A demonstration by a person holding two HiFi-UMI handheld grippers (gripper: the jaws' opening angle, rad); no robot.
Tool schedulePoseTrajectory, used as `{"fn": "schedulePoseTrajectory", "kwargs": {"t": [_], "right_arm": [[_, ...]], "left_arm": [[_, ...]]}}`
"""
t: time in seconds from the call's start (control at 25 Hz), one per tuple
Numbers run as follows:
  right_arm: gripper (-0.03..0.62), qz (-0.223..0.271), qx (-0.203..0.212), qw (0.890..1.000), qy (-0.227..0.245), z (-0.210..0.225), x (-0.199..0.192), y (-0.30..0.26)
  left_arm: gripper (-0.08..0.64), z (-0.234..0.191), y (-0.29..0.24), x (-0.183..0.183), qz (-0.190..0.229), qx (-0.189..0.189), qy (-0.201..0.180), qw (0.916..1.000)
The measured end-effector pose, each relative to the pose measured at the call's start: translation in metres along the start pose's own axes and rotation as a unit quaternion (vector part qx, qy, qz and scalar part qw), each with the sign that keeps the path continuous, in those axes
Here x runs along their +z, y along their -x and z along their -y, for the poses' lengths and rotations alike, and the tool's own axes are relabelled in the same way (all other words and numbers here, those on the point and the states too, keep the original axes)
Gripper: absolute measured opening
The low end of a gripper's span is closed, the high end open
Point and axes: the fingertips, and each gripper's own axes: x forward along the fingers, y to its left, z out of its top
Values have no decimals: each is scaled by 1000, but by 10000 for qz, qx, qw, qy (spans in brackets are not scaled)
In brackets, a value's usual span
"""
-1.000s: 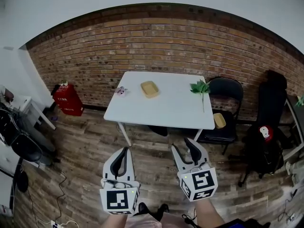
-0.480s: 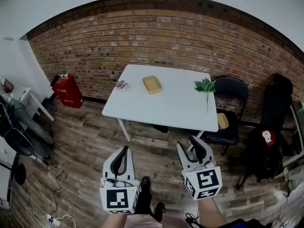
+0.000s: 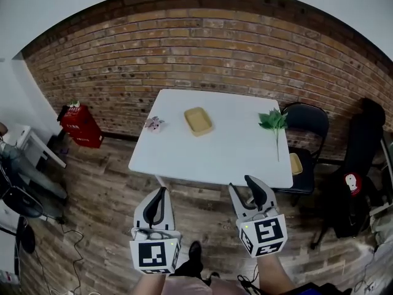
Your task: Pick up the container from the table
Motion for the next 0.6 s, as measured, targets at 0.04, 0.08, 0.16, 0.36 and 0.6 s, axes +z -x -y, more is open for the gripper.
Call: {"fn": "schedulePoseTrajectory", "kwargs": {"t": [0.04, 0.08, 0.16, 0.36, 0.6], "right_arm": [[181, 18, -27, 10000, 6, 3, 6, -10], [181, 45, -59, 10000, 8, 7, 12, -20], [178, 115, -138, 9998, 22, 15, 25, -38], [176, 234, -294, 9993, 86, 23, 45, -77], [175, 178, -443, 9988, 71, 28, 46, -107]], "left_arm": [[9, -5, -11, 4, 60, -26, 32, 10000], [9, -10, -22, 9, 120, -48, 66, 9999], [9, -21, -41, 15, 181, -86, 43, 9998], [9, -47, -79, 20, 234, -183, -37, 9996], [9, -58, -109, 7, 129, -376, -12, 9992]]}}
